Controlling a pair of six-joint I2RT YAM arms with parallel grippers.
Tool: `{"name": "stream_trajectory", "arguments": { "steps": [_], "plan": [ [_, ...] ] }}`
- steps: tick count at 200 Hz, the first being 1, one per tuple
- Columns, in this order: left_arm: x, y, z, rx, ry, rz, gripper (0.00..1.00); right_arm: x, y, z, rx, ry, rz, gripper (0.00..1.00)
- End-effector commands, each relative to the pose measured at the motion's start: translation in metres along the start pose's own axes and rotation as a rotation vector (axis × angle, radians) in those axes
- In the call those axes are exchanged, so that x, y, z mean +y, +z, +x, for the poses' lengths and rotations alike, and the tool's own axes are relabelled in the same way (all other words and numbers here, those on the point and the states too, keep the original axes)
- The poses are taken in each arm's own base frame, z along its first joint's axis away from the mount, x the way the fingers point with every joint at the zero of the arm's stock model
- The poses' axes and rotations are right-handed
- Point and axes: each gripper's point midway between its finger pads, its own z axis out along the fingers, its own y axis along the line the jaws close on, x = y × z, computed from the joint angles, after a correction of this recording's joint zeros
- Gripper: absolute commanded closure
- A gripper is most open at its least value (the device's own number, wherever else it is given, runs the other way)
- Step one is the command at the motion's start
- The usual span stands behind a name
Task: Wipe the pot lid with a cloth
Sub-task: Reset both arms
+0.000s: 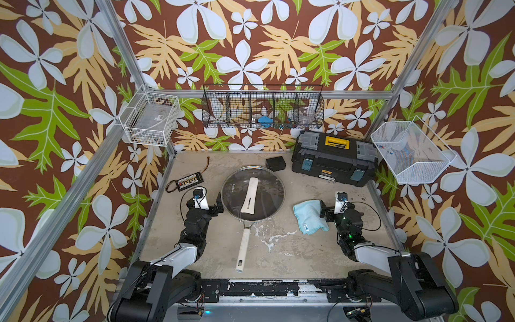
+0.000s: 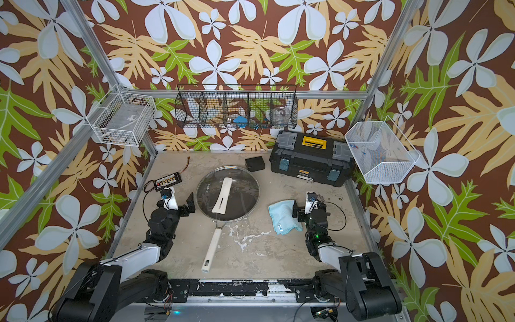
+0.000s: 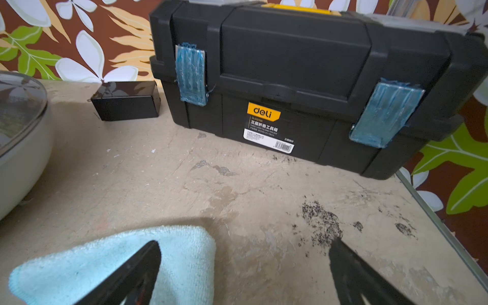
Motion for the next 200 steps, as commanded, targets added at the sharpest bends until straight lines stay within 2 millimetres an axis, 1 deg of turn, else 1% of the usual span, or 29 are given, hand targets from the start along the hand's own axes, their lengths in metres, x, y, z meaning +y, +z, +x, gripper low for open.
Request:
{"name": "stream_trajectory", "arguments": {
  "steps": [1,6,15,30,37,41,71,78,84,93,106,119,136,149,169,200],
  "plan": [
    [0.002,0.002,-0.007,-0.065,0.044,-0.009,0.00,-0.005,0.004,-0.026,-0.093,0.000,0.031,0.00],
    [-0.002,0.005,-0.002,-0.032,0.061,0.010,0.00,-0.005,0.005,-0.025,-0.087,-0.006,0.032,0.00],
    [-0.003,0.008,-0.005,-0.038,0.078,0.015,0.00,-0.005,0.005,-0.026,-0.093,-0.008,0.031,0.00],
    [-0.004,0.008,-0.004,-0.064,0.090,0.020,0.00,-0.005,0.003,-0.026,-0.097,-0.008,0.035,0.00],
    [-0.003,0.009,0.002,-0.050,0.094,0.016,0.00,-0.008,0.002,-0.027,-0.103,-0.003,0.046,0.00],
    [-0.002,0.009,-0.001,-0.072,0.088,0.013,0.00,-0.009,0.002,-0.027,-0.105,-0.005,0.050,0.00],
    [0.007,0.010,0.005,-0.061,0.051,0.000,0.00,-0.009,-0.004,-0.033,-0.160,-0.049,0.054,0.00],
    [0.010,0.010,0.010,-0.058,0.038,-0.002,0.00,-0.010,-0.005,-0.032,-0.167,-0.051,0.056,0.00],
    [0.014,0.008,0.005,-0.098,0.027,-0.017,0.00,-0.010,-0.005,-0.031,-0.176,-0.054,0.058,0.00],
    [0.012,0.009,0.011,-0.056,0.035,-0.007,0.00,-0.010,-0.006,-0.029,-0.186,-0.058,0.059,0.00],
    [0.014,0.009,0.006,-0.088,0.024,-0.012,0.00,-0.010,-0.004,-0.025,-0.185,-0.063,0.059,0.00],
    [0.017,0.010,0.012,-0.051,0.022,-0.030,0.00,-0.012,-0.002,-0.022,-0.183,-0.061,0.069,0.00],
    [0.017,0.009,0.007,-0.080,0.016,-0.030,0.00,-0.017,0.003,-0.015,-0.159,-0.033,0.068,0.00],
    [0.017,0.011,0.010,-0.061,0.019,-0.033,0.00,-0.018,0.005,-0.017,-0.180,-0.030,0.073,0.00],
    [0.017,0.010,0.010,-0.064,0.017,-0.034,0.00,-0.017,0.009,-0.012,-0.136,-0.029,0.064,0.00],
    [0.017,0.011,0.010,-0.064,0.017,-0.033,0.00,-0.018,0.012,-0.012,-0.132,-0.023,0.067,0.00]
  ]
}}
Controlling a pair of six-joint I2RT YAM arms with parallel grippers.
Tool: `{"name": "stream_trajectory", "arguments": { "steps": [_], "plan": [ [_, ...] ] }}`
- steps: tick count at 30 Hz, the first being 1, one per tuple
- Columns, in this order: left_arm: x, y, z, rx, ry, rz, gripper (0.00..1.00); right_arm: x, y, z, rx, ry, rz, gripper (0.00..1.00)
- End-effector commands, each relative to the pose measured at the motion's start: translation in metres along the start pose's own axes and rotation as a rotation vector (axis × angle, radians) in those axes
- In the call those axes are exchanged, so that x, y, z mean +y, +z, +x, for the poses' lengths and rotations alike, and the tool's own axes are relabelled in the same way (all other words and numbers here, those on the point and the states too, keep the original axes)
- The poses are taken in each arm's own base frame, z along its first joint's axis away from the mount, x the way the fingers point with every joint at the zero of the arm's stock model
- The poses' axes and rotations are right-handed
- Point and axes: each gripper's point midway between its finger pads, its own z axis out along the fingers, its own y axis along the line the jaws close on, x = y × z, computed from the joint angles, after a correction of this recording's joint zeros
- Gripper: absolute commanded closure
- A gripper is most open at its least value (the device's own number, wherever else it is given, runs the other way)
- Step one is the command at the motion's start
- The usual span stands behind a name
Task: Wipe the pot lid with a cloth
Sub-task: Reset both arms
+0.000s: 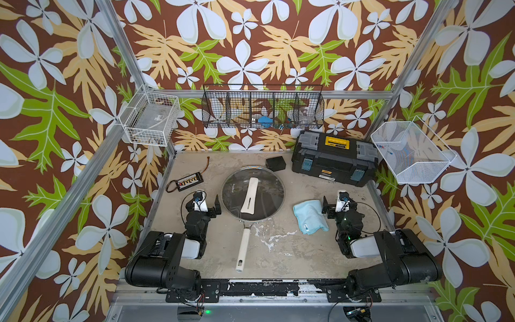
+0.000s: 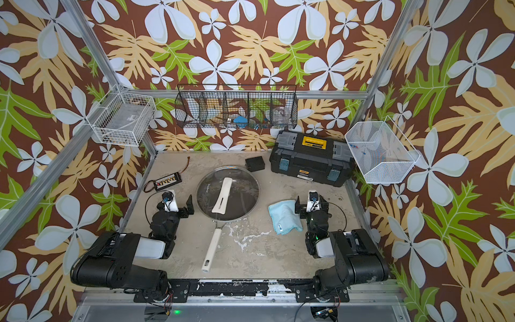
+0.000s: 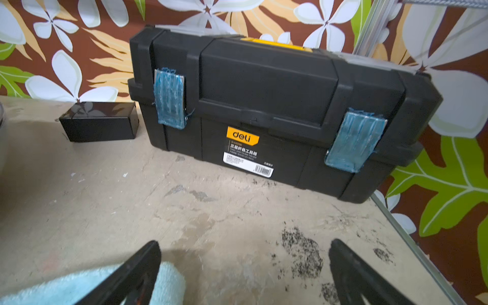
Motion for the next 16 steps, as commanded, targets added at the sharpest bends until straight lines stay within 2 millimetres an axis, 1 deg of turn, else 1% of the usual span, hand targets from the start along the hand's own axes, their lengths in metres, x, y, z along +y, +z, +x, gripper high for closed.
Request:
{"name": "stream_trajectory", "arguments": {
  "steps": [1,3,5,13,16],
  "plan": [
    [0.0008,0.0004,-0.0060,-0.023,-0.011,-0.003,0.00,0.0013,0.0019,-0.0038,-0.009,0.016,-0.009,0.00],
    [0.0000,0.0021,-0.0057,-0.018,-0.010,0.002,0.00,0.0014,0.0018,-0.0043,-0.013,0.017,-0.009,0.00],
    [0.0028,-0.0022,-0.0078,-0.035,-0.022,-0.010,0.00,0.0014,0.0019,-0.0041,-0.011,0.017,-0.010,0.00],
    [0.0013,0.0014,-0.0058,-0.021,-0.015,-0.005,0.00,0.0002,0.0037,-0.0030,-0.003,0.021,-0.005,0.00],
    [0.0019,-0.0013,-0.0072,-0.032,-0.019,-0.006,0.00,-0.0002,0.0040,-0.0033,-0.003,0.023,-0.003,0.00]
  ]
}}
